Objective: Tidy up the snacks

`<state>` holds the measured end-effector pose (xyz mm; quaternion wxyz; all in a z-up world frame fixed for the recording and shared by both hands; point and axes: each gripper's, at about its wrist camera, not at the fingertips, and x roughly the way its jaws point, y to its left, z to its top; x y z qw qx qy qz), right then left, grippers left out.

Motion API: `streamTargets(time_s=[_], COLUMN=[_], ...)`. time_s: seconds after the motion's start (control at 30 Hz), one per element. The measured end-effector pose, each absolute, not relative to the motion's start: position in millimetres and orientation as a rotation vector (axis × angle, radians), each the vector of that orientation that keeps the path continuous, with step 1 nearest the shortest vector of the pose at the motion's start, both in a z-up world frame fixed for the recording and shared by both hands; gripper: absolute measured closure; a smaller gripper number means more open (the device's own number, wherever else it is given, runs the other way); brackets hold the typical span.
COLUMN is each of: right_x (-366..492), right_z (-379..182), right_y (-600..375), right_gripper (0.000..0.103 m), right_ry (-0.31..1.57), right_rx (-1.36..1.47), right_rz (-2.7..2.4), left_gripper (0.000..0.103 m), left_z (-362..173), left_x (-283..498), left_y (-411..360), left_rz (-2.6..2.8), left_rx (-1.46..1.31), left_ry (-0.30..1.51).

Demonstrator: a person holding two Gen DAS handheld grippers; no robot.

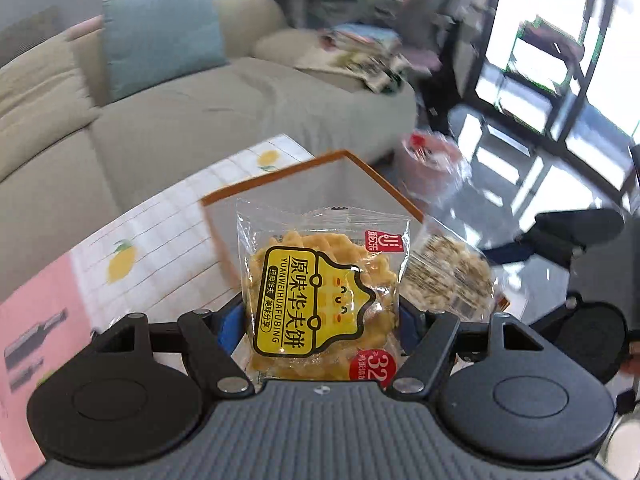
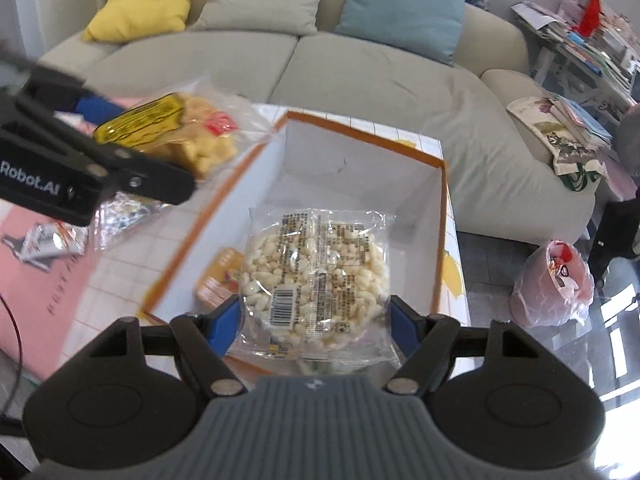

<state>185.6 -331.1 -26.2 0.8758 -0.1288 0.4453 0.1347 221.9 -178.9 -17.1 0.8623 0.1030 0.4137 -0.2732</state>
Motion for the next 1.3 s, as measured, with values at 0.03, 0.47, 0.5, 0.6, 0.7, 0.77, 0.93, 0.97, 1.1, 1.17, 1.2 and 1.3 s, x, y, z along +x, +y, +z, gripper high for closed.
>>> streamTargets(time_s=[0.03, 0.47, 0.5, 0.6, 0.7, 0.77, 0.93, 0.97, 1.1, 1.17, 1.2, 1.3], right_x=[191.9, 243.0, 244.6, 253.0, 256.1, 259.1, 264.3, 265.8, 266.8, 267.9, 266.0, 265.2], right_z=[-30.1, -77.5, -81.3, -90.6, -97.5, -99.2, -99.8, -100.1, -103.1, -103.4, -102.1, -100.0], right_y=[-334.9, -337.9, -336.4, -335.8, -333.6, -336.5, -340.0, -338.8, -330.8, -332.7, -331.2, -328.7], right_gripper=[0.029, 0.029, 0.029, 0.029, 0.029, 0.029, 0.028, 0.028, 0.026, 0.024, 0.021, 0.02], right_ry=[0.94, 1.033, 1.041, 1.052, 1.048, 1.056, 1.067, 1.07, 1.08, 1.088, 1.089, 1.092], right_rx=[-0.279, -0.486, -0.503, -0.537, -0.577, -0.556, -0.527, -0.525, -0.545, -0.549, -0.555, -0.574], right_rz=[0.285, 0.414, 0.418, 0.447, 0.467, 0.476, 0.476, 0.472, 0.465, 0.464, 0.462, 0.454], left_gripper=[0.02, 0.02, 0.02, 0.02, 0.019, 0.019, 0.015, 0.014, 0.013, 0.012, 0.012, 0.01], left_z=[-22.4, -81.8, -83.8, -88.6, -91.0, -91.6, -99.4, -101.2, -105.0, -105.6, -106.0, -103.3], left_x=[226.3, 262.0, 264.3, 268.1, 271.0, 271.4, 279.4, 281.4, 287.8, 288.7, 289.2, 289.4], left_y=[-185.7, -245.2, -246.2, -250.2, -255.5, -258.6, -260.7, -260.1, -258.4, -257.2, -256.8, -252.9], left_rz=[-0.579, -0.632, -0.632, -0.632, -0.63, -0.625, -0.595, -0.587, -0.573, -0.564, -0.559, -0.557], left_rx=[0.237, 0.497, 0.509, 0.524, 0.552, 0.577, 0.599, 0.597, 0.564, 0.553, 0.551, 0.526], left_ry=[0.88, 1.015, 1.019, 1.036, 1.046, 1.039, 1.05, 1.054, 1.083, 1.097, 1.103, 1.101])
